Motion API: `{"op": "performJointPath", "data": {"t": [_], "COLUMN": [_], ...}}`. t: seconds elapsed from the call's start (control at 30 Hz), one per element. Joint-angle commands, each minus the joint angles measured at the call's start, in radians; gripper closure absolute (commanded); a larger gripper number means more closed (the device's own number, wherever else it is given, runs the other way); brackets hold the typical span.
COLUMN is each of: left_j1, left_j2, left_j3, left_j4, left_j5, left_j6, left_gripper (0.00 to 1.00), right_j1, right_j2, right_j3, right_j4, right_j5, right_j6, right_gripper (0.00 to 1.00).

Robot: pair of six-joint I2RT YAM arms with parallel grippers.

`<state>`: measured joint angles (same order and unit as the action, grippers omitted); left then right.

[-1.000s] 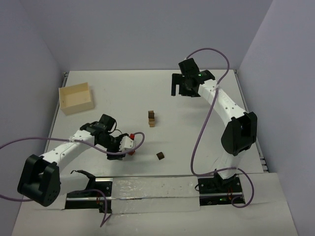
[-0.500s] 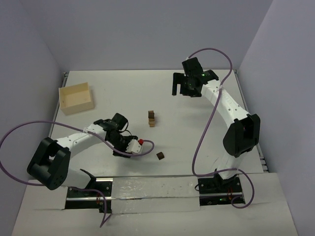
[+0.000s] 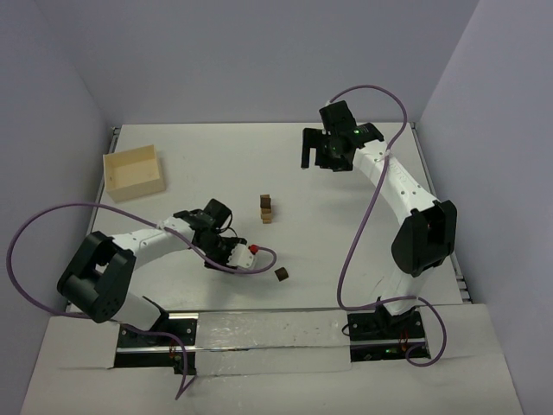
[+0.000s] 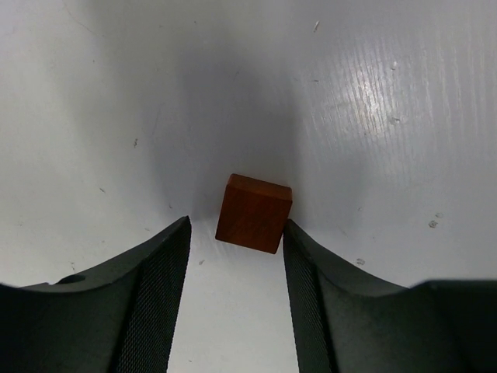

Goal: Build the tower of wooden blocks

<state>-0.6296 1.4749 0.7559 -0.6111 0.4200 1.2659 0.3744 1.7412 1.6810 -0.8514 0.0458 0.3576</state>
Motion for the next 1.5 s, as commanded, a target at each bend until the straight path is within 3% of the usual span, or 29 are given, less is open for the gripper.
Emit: {"op": "performJointPath", "data": {"t": [0.0,0.1,0.2,0.27,0.47,0.7,0.9,1.17,1.47], "left_j1": [-0.013,-0.019,-0.020,-0.020,-0.017,0.093,0.117,0.115,0.067], "left_j2": [0.013,0.010,0.008,0.010,0.058,0.222,0.381,0.515,0.577], "left_j3": [0.008,0.012,0.038,0.074,0.262,0.620,0.884,1.088,1.134], "left_j4": [0.038,0.023,-0.007,-0.044,-0.116,-0.327,-0.376,-0.446,-0.460], "left_j5": [0.013,0.013,0.017,0.020,0.013,0.143,0.072,0.020,0.005], "left_j6": [0.013,0.018,-0.001,-0.030,-0.250,-0.317,-0.335,-0.305,-0.335], "left_gripper": [0.44,0.53,0.69,0.73,1.00,1.00,1.00,0.96,0.91], "right_j1": [-0.002,-0.003,-0.004,-0.008,-0.030,-0.063,-0.094,-0.112,-0.118], "right_j2": [-0.021,-0.015,-0.011,-0.009,0.004,0.006,0.009,0.008,0.018], "right_j3": [0.025,0.029,0.032,0.036,0.062,0.068,0.088,0.094,0.123], "right_j4": [0.013,0.011,0.012,0.011,0.000,0.000,-0.009,-0.013,-0.023], "right_j5": [-0.009,-0.011,-0.012,-0.013,-0.025,-0.040,-0.040,-0.067,-0.057], "right_j6": [-0.003,-0.005,-0.006,-0.006,-0.008,-0.012,-0.019,-0.020,-0.016], "right_gripper": [0.00,0.00,0.00,0.00,0.00,0.01,0.01,0.02,0.02]}}
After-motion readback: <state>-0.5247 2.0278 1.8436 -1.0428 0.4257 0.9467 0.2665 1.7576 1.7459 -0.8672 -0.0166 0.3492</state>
